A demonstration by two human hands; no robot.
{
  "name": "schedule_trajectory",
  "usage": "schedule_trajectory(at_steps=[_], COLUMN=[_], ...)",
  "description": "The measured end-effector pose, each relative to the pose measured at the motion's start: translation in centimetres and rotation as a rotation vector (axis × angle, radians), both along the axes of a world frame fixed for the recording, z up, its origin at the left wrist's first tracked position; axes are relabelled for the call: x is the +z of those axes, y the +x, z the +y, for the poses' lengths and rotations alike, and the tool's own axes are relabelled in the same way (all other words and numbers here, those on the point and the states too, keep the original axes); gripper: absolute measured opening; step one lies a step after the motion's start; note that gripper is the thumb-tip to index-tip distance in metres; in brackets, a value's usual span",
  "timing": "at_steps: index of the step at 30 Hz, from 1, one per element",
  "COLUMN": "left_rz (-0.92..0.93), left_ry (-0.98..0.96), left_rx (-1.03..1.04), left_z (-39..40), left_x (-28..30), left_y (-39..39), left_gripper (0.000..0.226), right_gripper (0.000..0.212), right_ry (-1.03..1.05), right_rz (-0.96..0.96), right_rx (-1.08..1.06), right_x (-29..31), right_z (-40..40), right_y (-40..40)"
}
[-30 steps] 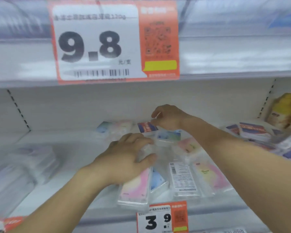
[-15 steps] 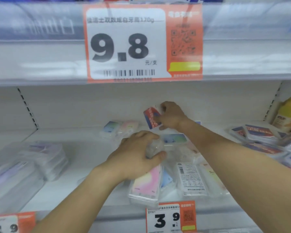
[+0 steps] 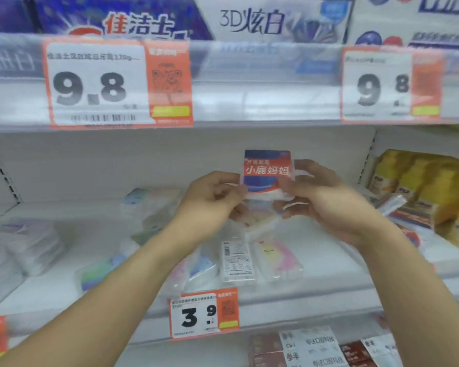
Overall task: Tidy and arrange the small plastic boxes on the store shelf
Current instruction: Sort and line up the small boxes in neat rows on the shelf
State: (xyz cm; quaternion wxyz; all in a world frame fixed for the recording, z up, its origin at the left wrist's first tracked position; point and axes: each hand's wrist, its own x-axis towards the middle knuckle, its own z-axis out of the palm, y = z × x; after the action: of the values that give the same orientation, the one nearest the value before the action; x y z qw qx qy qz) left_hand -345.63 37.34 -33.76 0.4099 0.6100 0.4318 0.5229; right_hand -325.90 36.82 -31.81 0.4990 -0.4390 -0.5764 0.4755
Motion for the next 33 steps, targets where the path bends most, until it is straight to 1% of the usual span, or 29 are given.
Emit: schedule_trajectory(at_steps=[1,2,3,4,5,6,7,8,10,12,13,15,17,19,21,23,25,27,29,30,31,32,33], left_rz=[0.130,0.382,0.706,0.990,1.188,1.307,1.369,1.396,1.406,1.398,1.402,1.399,1.392,1.390,1.376,1.374,1.378,1.342,1.229,1.125,1.014,0.930,0.887], left_ry=[0.059,0.153,0.241,0.292,0.288,0.241,0.187,0.160,0.193,0.230,0.233,0.227,0.227,0.232,0.240,0.248,0.258,0.234,0.216,0.245,0.317,0.407,0.492], left_rx=[0.003,0.020,0.035,0.046,0.033,-0.004,-0.036,-0.048,-0.009,0.019,0.019,0.029,0.043,0.056,0.062,0.062,0.066,0.054,0.053,0.073,0.113,0.167,0.221], left_z=[0.0,0.1,0.2,0.1,0.0,-0.1,-0.1,-0.1,0.0,0.0,-0.1,-0.1,0.0,0.0,-0.1,-0.2,-0.2,-0.1,0.2,0.1,0.0,-0.4,-0.9], left_x=[-0.3,-1.0,-2.1,-3.2,-4.4,-5.4,-6.3,-6.9,-7.6,-8.0,-8.1,-8.5,-8.6,-8.7,-8.8,-8.7,-8.8,-8.7,-8.5,-8.0,-7.5,-6.8,-6.0], left_y=[1.2,2.3,3.3,4.1,4.8,5.2,5.5,5.6,5.6,5.6,5.6,5.7,5.9,6.2,6.4,6.5,6.6,6.6,6.6,6.6,6.4,6.0,5.3], left_gripper=[0.017,0.028,0.045,0.058,0.065,0.067,0.066,0.066,0.067,0.079,0.085,0.091,0.091,0.092,0.093,0.092,0.091,0.085,0.072,0.065,0.055,0.044,0.033], right_gripper=[0.042,0.048,0.050,0.049,0.044,0.038,0.033,0.030,0.029,0.029,0.030,0.039,0.049,0.054,0.061,0.053,0.052,0.054,0.047,0.042,0.039,0.041,0.048], right_ry=[0.022,0.043,0.076,0.124,0.184,0.232,0.254,0.252,0.219,0.168,0.137,0.130,0.103,0.030,-0.012,-0.034,-0.042,0.015,0.200,0.271,0.295,0.286,0.255], right_rz=[-0.005,-0.007,-0.017,-0.058,-0.156,-0.290,-0.411,-0.485,-0.525,-0.595,-0.673,-0.895,-1.069,-1.076,-1.045,-1.043,-1.095,-1.133,-1.055,-0.997,-0.957,-0.941,-0.939], right_rx=[-0.092,-0.197,-0.302,-0.406,-0.513,-0.615,-0.711,-0.792,-0.855,-0.805,-0.756,-0.682,-0.727,-0.726,-0.607,-0.495,-0.530,-0.637,-0.627,-0.551,-0.421,-0.256,-0.092], right_x=[0.2,0.2,0.2,0.1,-0.2,-0.7,-1.1,-1.6,-2.8,-4.0,-4.4,-5.3,-5.8,-5.7,-5.7,-6.1,-6.1,-5.6,-4.5,-4.0,-3.6,-3.4,-3.2], right_z=[-0.2,-0.4,-0.5,-0.5,-0.4,-0.1,0.2,0.5,1.2,1.8,1.9,2.1,2.4,2.0,1.8,2.0,2.2,2.2,1.9,1.7,1.3,0.7,0.1], right_y=[1.1,2.4,3.8,5.2,6.8,8.5,10.0,11.4,13.6,14.9,15.6,16.6,17.8,18.2,18.2,18.1,17.8,16.6,13.8,11.9,9.8,7.5,5.5])
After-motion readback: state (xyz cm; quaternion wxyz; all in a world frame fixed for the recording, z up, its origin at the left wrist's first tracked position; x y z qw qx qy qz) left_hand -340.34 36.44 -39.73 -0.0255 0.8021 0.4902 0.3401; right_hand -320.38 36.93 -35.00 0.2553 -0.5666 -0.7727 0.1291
